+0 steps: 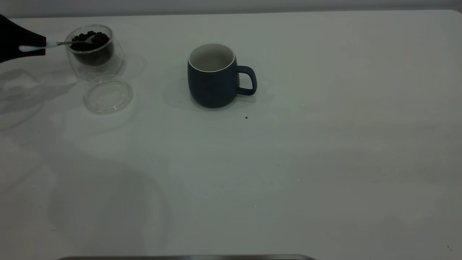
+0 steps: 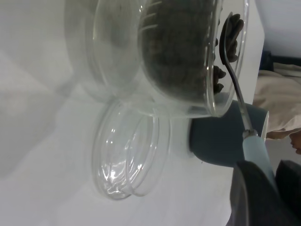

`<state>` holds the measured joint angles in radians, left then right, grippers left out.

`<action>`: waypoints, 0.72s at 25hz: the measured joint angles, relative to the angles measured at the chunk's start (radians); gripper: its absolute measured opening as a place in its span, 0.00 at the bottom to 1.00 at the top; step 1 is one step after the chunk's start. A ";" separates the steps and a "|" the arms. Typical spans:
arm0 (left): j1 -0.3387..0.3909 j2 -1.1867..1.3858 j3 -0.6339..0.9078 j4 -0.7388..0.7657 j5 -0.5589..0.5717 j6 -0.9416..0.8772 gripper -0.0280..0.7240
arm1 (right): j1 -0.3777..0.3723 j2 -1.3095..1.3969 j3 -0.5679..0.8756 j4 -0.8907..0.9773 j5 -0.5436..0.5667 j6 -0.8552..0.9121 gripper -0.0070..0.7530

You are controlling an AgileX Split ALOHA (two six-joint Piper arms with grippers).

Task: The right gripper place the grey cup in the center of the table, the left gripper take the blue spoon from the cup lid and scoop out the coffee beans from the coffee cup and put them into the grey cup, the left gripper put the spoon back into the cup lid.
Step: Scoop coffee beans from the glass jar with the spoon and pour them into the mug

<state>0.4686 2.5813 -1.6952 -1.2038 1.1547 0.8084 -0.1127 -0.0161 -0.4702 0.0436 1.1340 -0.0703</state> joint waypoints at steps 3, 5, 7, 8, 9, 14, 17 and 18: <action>0.000 -0.021 0.000 0.001 0.000 0.001 0.21 | 0.000 0.000 0.000 0.000 0.000 0.000 0.49; 0.000 -0.042 0.000 0.001 0.000 0.002 0.21 | 0.000 0.000 0.000 0.000 0.000 0.000 0.49; 0.000 -0.060 0.000 0.001 0.002 0.002 0.21 | 0.000 0.000 0.000 0.000 0.000 0.000 0.49; 0.000 -0.064 0.000 0.001 0.004 -0.001 0.21 | 0.000 0.000 0.000 0.000 0.000 0.000 0.49; 0.000 -0.065 0.000 0.001 0.004 -0.004 0.21 | 0.000 0.000 0.000 0.000 0.000 0.000 0.49; -0.015 -0.065 0.000 0.005 0.004 -0.023 0.21 | 0.000 0.000 0.000 0.000 0.000 0.000 0.49; -0.042 -0.066 0.000 0.004 0.004 -0.026 0.21 | 0.000 0.000 0.000 0.000 0.000 0.000 0.49; -0.054 -0.066 0.000 0.004 0.004 -0.026 0.21 | 0.000 0.000 0.000 0.000 0.000 0.000 0.49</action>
<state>0.4146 2.5152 -1.6952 -1.2002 1.1587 0.7825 -0.1127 -0.0161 -0.4702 0.0436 1.1340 -0.0703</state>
